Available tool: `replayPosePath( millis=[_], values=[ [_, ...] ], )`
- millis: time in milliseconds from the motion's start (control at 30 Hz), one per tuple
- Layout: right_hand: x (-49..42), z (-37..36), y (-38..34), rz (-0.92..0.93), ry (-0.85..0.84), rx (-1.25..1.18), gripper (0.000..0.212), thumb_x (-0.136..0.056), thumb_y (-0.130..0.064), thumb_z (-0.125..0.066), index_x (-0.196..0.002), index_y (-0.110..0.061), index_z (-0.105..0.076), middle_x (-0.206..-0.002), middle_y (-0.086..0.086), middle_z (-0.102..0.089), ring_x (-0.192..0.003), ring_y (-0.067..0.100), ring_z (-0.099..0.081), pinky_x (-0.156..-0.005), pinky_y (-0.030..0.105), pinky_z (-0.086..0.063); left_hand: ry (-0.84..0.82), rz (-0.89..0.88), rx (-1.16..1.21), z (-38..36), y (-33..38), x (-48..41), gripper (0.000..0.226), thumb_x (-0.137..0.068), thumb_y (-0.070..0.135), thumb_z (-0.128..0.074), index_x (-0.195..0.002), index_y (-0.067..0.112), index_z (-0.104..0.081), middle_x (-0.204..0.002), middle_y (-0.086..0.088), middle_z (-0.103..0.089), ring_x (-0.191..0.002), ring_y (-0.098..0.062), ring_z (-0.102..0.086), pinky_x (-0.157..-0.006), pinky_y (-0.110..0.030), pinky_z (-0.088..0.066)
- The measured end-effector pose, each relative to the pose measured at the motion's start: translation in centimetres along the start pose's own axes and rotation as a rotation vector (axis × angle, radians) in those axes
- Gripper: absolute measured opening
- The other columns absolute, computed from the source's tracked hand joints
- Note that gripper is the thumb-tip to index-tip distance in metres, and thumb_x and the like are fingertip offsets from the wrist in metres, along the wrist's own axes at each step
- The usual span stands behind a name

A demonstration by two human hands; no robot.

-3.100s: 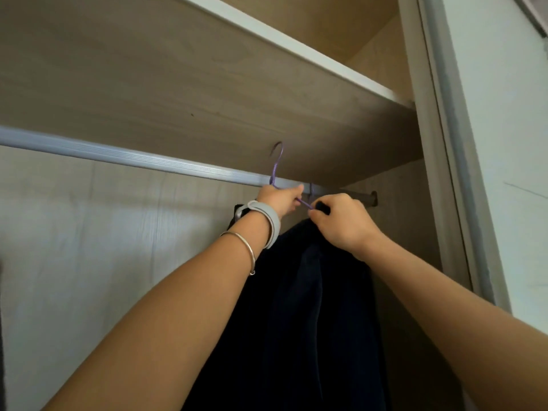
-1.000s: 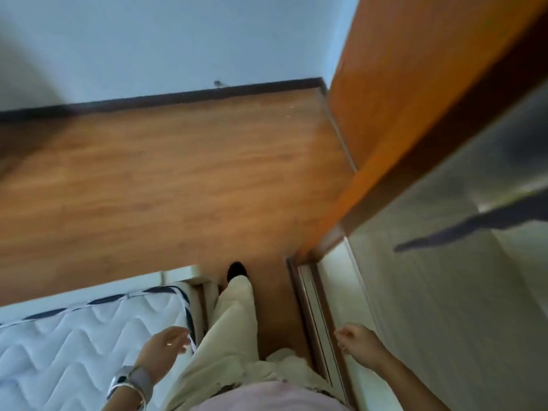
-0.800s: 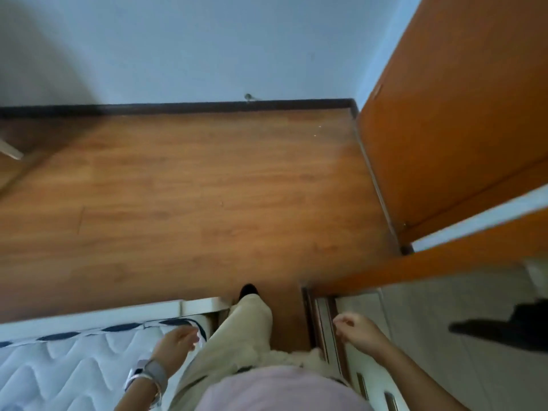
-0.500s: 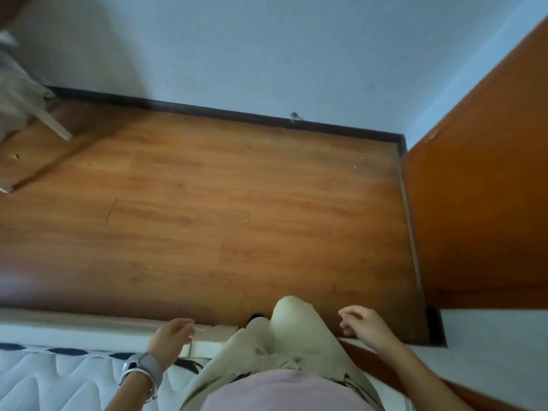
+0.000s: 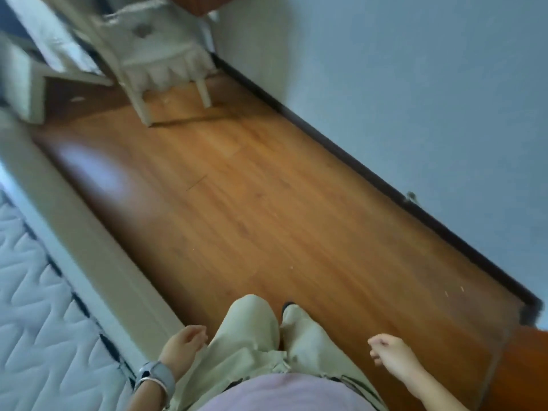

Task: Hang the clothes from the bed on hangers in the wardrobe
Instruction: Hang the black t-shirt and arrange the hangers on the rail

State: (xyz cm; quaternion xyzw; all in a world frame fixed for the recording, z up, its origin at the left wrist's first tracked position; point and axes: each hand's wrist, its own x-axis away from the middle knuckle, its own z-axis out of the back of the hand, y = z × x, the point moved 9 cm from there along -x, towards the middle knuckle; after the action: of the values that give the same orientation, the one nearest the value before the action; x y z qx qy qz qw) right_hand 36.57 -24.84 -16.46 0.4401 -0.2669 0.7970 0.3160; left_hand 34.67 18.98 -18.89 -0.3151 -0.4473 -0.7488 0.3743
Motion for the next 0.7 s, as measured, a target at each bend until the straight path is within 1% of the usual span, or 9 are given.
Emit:
replayPosePath(
  millis=[67, 200, 267, 333, 433, 500, 567, 633, 700],
  values=[
    [-2.2, 1.6, -5.4, 0.092, -0.055, 0.184, 0.023, -0.093, -0.025, -0.042, -0.078, -0.024, -0.06, -0.08, -0.007, -0.065, -0.084, 0.017, -0.063, -0.075, 0.025, -0.046, 0.084, 0.103, 0.125, 1.6, -1.1, 0.1, 0.021, -0.092, 0.01, -0.049, -0.107, 0.001, -0.062, -0.092, -0.013, -0.065, -0.086, -0.027, -0.06, -0.085, -0.032, -0.044],
    [-5.8, 0.7, -18.4, 0.244, -0.144, 0.396, 0.021, -0.093, -0.022, -0.044, -0.079, -0.024, -0.06, -0.076, -0.006, -0.064, -0.08, 0.019, -0.063, -0.068, 0.024, -0.044, 0.188, 0.308, 0.271, 4.8, -4.4, 0.2, 0.024, -0.093, 0.014, -0.049, -0.109, 0.002, -0.061, -0.092, -0.014, -0.065, -0.085, -0.026, -0.061, -0.06, -0.025, -0.039],
    [-7.0, -0.9, -25.9, 0.332, -0.168, 0.438, 0.022, -0.092, -0.02, -0.045, -0.076, -0.025, -0.059, -0.076, -0.004, -0.065, -0.085, 0.023, -0.066, -0.07, 0.026, -0.046, 0.229, 0.374, 0.368, 6.4, -5.5, -0.6, 0.024, -0.092, 0.012, -0.05, -0.109, -0.002, -0.061, -0.087, -0.015, -0.064, -0.079, -0.024, -0.058, -0.058, -0.025, -0.039],
    [-7.6, -2.7, -33.7, 0.426, -0.186, 0.451, 0.021, -0.093, -0.018, -0.045, -0.078, -0.025, -0.059, -0.078, -0.002, -0.065, -0.087, 0.024, -0.065, -0.074, 0.029, -0.049, 0.265, 0.435, 0.479, 8.4, -6.2, -2.2, 0.026, -0.091, 0.006, -0.051, -0.11, -0.009, -0.059, -0.081, -0.015, -0.062, -0.072, -0.024, -0.055, -0.058, -0.024, -0.044],
    [-7.1, -5.3, -45.1, 0.516, -0.181, 0.417, 0.016, -0.093, -0.014, -0.046, -0.088, -0.018, -0.061, -0.076, -0.003, -0.063, -0.077, 0.02, -0.063, -0.068, 0.025, -0.047, 0.28, 0.496, 0.585, 12.1, -5.3, -5.1, 0.027, -0.09, 0.002, -0.05, -0.112, -0.012, -0.057, -0.067, -0.009, -0.057, -0.058, -0.021, -0.05, -0.04, -0.014, -0.042],
    [-6.1, -7.1, -51.9, 0.575, -0.197, 0.412, 0.015, -0.093, -0.011, -0.047, -0.092, -0.012, -0.062, -0.073, -0.002, -0.063, -0.071, 0.019, -0.061, -0.071, 0.026, -0.048, 0.287, 0.49, 0.658, 15.1, -3.1, -7.3, 0.026, -0.091, 0.002, -0.05, -0.111, -0.012, -0.057, -0.061, -0.008, -0.055, -0.053, -0.019, -0.046, -0.038, -0.016, -0.041],
    [-5.0, -9.0, -58.1, 0.627, -0.224, 0.419, 0.014, -0.093, -0.01, -0.048, -0.089, -0.013, -0.061, -0.072, -0.002, -0.062, -0.07, 0.019, -0.06, -0.076, 0.029, -0.049, 0.313, 0.449, 0.715, 18.5, -1.1, -9.6, 0.025, -0.091, 0.004, -0.049, -0.11, -0.009, -0.058, -0.059, -0.007, -0.054, -0.051, -0.017, -0.044, -0.038, -0.015, -0.038],
    [-3.8, -10.5, -63.4, 0.666, -0.242, 0.428, 0.015, -0.093, -0.012, -0.048, -0.086, -0.018, -0.059, -0.073, -0.002, -0.062, -0.073, 0.019, -0.059, -0.068, 0.026, -0.046, 0.344, 0.413, 0.756, 21.9, 0.8, -11.8, 0.026, -0.092, 0.007, -0.049, -0.113, -0.006, -0.058, -0.065, -0.006, -0.056, -0.057, -0.015, -0.046, -0.046, -0.017, -0.038],
    [-3.5, -11.5, -67.9, 0.681, -0.248, 0.432, 0.014, -0.094, -0.014, -0.047, -0.089, -0.018, -0.06, -0.077, -0.001, -0.064, -0.078, 0.02, -0.06, -0.069, 0.026, -0.046, 0.37, 0.384, 0.819, 24.9, 2.4, -13.6, 0.026, -0.093, 0.008, -0.048, -0.114, -0.005, -0.057, -0.072, -0.005, -0.057, -0.061, -0.013, -0.05, -0.053, -0.019, -0.038]
  ],
)
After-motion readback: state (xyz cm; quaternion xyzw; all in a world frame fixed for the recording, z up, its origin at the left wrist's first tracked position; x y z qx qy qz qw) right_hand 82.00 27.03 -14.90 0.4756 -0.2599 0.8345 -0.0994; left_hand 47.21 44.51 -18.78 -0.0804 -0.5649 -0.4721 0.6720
